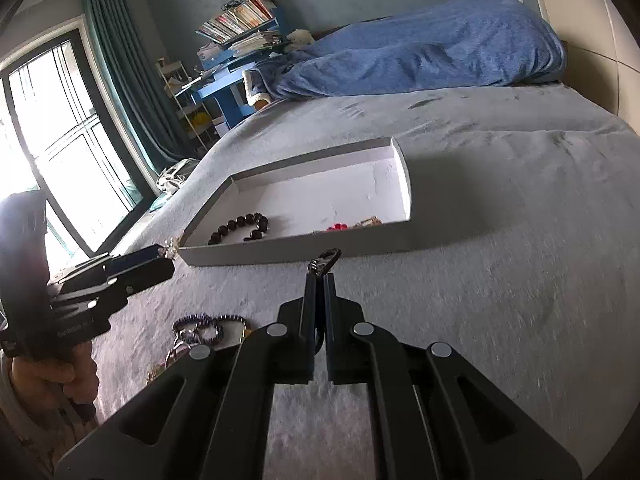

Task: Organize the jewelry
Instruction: 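Carry the pearl clip with the left gripper into the tray while the right drops the hair tie there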

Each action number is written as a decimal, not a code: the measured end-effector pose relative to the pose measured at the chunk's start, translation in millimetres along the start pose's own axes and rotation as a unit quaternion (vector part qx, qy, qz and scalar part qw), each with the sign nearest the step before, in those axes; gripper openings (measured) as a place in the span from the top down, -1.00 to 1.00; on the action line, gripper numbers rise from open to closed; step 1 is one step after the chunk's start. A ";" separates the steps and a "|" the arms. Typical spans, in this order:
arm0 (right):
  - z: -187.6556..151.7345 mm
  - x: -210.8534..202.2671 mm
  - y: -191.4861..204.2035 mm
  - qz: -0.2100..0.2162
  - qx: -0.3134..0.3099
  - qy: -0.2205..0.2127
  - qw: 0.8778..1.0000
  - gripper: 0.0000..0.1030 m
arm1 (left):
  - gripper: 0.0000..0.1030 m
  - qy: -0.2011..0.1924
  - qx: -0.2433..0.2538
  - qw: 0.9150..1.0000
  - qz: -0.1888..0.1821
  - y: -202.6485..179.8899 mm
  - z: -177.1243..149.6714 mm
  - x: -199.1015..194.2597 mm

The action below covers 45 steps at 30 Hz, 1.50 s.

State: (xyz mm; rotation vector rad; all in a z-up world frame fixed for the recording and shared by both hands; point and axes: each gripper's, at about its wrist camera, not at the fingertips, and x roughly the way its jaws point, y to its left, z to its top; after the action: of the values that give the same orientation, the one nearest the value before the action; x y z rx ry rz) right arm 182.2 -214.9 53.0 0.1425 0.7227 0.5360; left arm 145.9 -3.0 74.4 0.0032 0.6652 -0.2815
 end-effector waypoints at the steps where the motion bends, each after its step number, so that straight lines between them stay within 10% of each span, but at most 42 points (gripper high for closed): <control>1: 3.2 1.2 1.8 0.000 -0.005 -0.002 1.000 0.93 | 0.19 -0.001 0.002 1.000 0.001 0.8 2.5 1.6; 21: 68.5 59.6 11.2 -0.004 -0.041 0.003 0.999 0.93 | 0.19 -0.003 -0.018 1.000 0.023 48.0 58.3 59.4; 45: 78.0 147.1 -14.4 -0.045 -0.041 0.068 0.996 0.93 | 0.19 0.086 0.007 0.996 0.028 49.7 53.1 160.4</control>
State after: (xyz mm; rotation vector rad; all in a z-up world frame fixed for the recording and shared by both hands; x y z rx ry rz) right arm 331.4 -147.4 19.9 -0.0035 0.8344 0.4919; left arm 311.4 -1.3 14.2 0.0600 0.8327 -0.2342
